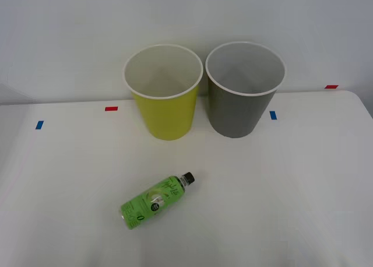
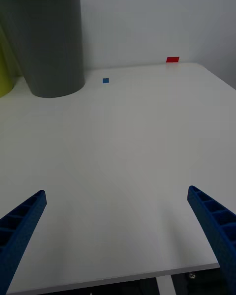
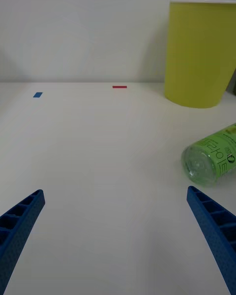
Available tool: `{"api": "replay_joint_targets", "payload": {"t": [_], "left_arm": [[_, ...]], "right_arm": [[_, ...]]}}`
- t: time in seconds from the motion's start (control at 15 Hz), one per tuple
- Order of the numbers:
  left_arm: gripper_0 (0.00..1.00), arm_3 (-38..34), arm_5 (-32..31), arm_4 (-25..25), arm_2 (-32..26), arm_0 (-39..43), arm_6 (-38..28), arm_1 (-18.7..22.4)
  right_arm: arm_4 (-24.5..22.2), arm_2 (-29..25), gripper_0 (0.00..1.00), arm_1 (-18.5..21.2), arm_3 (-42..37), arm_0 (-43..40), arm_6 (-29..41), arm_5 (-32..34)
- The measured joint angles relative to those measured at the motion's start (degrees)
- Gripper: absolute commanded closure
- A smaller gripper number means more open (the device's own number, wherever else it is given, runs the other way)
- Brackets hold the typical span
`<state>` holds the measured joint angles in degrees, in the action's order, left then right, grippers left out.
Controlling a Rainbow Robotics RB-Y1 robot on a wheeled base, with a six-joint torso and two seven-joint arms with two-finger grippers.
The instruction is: Put cans in the gray bin and PET bottles in the light green bin.
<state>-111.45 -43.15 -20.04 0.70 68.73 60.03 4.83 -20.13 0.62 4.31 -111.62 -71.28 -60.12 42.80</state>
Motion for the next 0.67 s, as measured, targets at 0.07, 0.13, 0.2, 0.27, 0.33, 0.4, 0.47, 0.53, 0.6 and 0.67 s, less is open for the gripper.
{"api": "replay_joint_targets", "payload": {"t": [0.07,0.13,0.2,0.27,0.33,0.4,0.47,0.53,0.6,0.67], "left_arm": [[0.0,0.0,0.0,0.0,0.0,0.0,0.0,0.0],[0.0,0.0,0.0,0.0,0.0,0.0,0.0,0.0],[0.0,0.0,0.0,0.0,0.0,0.0,0.0,0.0],[0.0,0.0,0.0,0.0,0.0,0.0,0.0,0.0],[0.0,0.0,0.0,0.0,0.0,0.0,0.0,0.0],[0.0,0.0,0.0,0.0,0.0,0.0,0.0,0.0],[0.0,0.0,0.0,0.0,0.0,0.0,0.0,0.0],[0.0,0.0,0.0,0.0,0.0,0.0,0.0,0.0],[0.0,0.0,0.0,0.0,0.0,0.0,0.0,0.0],[0.0,0.0,0.0,0.0,0.0,0.0,0.0,0.0]], "right_arm": [[0.0,0.0,0.0,0.0,0.0,0.0,0.0,0.0],[0.0,0.0,0.0,0.0,0.0,0.0,0.0,0.0],[0.0,0.0,0.0,0.0,0.0,0.0,0.0,0.0],[0.0,0.0,0.0,0.0,0.0,0.0,0.0,0.0],[0.0,0.0,0.0,0.0,0.0,0.0,0.0,0.0],[0.0,0.0,0.0,0.0,0.0,0.0,0.0,0.0],[0.0,0.0,0.0,0.0,0.0,0.0,0.0,0.0],[0.0,0.0,0.0,0.0,0.0,0.0,0.0,0.0],[0.0,0.0,0.0,0.0,0.0,0.0,0.0,0.0],[0.0,0.0,0.0,0.0,0.0,0.0,0.0,0.0]]}}
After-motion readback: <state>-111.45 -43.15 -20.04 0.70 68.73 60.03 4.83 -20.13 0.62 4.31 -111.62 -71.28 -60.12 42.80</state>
